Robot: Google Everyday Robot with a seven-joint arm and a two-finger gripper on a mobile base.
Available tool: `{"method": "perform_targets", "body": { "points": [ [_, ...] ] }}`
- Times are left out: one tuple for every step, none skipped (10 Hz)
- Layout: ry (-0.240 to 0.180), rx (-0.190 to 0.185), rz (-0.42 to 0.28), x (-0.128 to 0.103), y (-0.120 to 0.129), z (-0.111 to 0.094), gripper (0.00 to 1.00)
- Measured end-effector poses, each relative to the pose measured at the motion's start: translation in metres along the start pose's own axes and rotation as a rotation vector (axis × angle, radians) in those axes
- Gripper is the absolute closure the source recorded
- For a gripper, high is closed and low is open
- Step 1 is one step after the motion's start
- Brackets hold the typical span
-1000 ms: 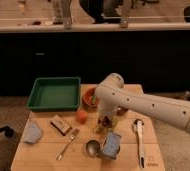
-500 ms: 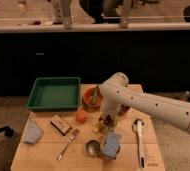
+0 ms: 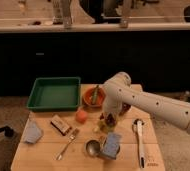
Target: Place grapes in plastic cup
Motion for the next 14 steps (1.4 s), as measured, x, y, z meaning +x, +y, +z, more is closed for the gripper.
{"method": "perform_targets", "body": {
  "points": [
    [-0.003,0.000,0.002,0.001,0.003,0.001,1.00],
    [-0.005,0.001,0.006,0.001,0.006,0.000,1.00],
    [-0.004,0.004,0.007,0.002,0.008,-0.002,1.00],
    [-0.002,0.006,0.008,0.002,0.009,-0.005,1.00],
    [0.000,0.007,0.007,0.002,0.008,-0.007,1.00],
    [0.000,0.009,0.006,0.002,0.008,-0.009,1.00],
    [-0.003,0.004,0.004,0.001,0.009,-0.010,1.00],
    [-0.005,0.001,0.003,0.001,0.009,-0.010,1.00],
    [-0.010,-0.004,0.002,0.000,0.010,-0.008,1.00],
    [-0.019,-0.011,-0.002,-0.002,0.010,-0.004,1.00],
    [-0.022,-0.014,-0.004,-0.003,0.009,-0.003,1.00],
    [-0.021,-0.013,-0.004,-0.003,0.010,-0.003,0.99],
    [-0.021,-0.013,-0.004,-0.003,0.010,-0.003,0.92],
    [-0.021,-0.014,-0.004,-0.003,0.010,-0.003,0.82]
  ]
}}
